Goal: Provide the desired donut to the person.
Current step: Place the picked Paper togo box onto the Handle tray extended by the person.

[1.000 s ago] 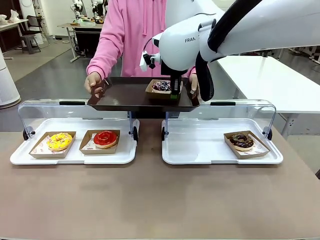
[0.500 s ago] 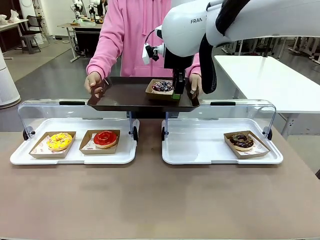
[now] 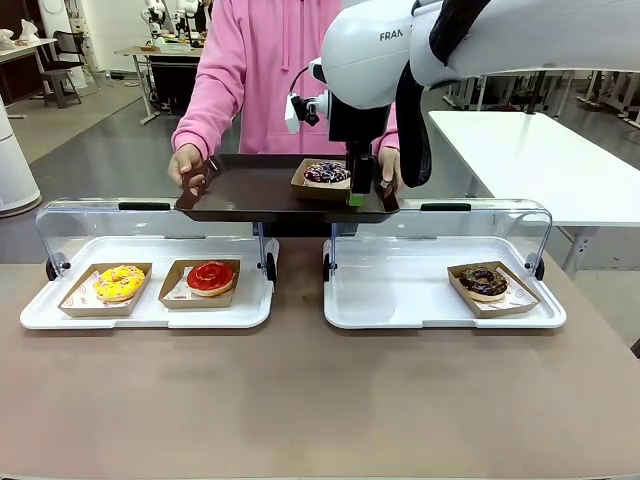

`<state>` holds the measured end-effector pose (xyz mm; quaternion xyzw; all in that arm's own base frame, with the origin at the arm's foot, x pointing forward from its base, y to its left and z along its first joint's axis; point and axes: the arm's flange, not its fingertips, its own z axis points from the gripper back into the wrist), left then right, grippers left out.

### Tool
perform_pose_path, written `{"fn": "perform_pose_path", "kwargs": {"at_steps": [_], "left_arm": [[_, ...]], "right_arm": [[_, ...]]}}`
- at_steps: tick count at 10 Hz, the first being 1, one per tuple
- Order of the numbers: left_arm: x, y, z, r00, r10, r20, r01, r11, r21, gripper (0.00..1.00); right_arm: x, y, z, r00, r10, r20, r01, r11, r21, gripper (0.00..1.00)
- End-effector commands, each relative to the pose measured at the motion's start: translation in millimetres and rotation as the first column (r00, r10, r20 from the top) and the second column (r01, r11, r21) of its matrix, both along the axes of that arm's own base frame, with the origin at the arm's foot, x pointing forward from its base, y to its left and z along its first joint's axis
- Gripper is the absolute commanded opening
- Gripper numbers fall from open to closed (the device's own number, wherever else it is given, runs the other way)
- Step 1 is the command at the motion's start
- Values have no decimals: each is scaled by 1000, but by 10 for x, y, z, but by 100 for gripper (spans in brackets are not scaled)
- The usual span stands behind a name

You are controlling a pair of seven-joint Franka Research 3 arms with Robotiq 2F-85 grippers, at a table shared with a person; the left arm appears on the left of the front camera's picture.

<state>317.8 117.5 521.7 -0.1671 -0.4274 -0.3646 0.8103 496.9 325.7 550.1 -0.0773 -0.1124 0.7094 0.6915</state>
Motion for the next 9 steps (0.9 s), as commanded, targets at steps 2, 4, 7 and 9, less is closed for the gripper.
{"fn": "perform_pose_path", "kwargs": {"at_steps": [2,4,7,9], "left_arm": [[-7,4,-8,1000,-4,8,4,1000,-18,100],[-7,4,-8,1000,-4,8,4,1000,-18,100],[-7,4,-8,1000,-4,8,4,1000,-18,100],[-7,4,-8,1000,-4,8,4,1000,-18,100]], "right_arm": [[-42,-27,132,997,31,-73,-31,1000,0,100],[-5,8,35,1000,7,-1,-7,1000,8,100],[-5,8,35,1000,7,-1,-7,1000,8,100],[-5,8,35,1000,7,-1,-7,1000,8,100]]}}
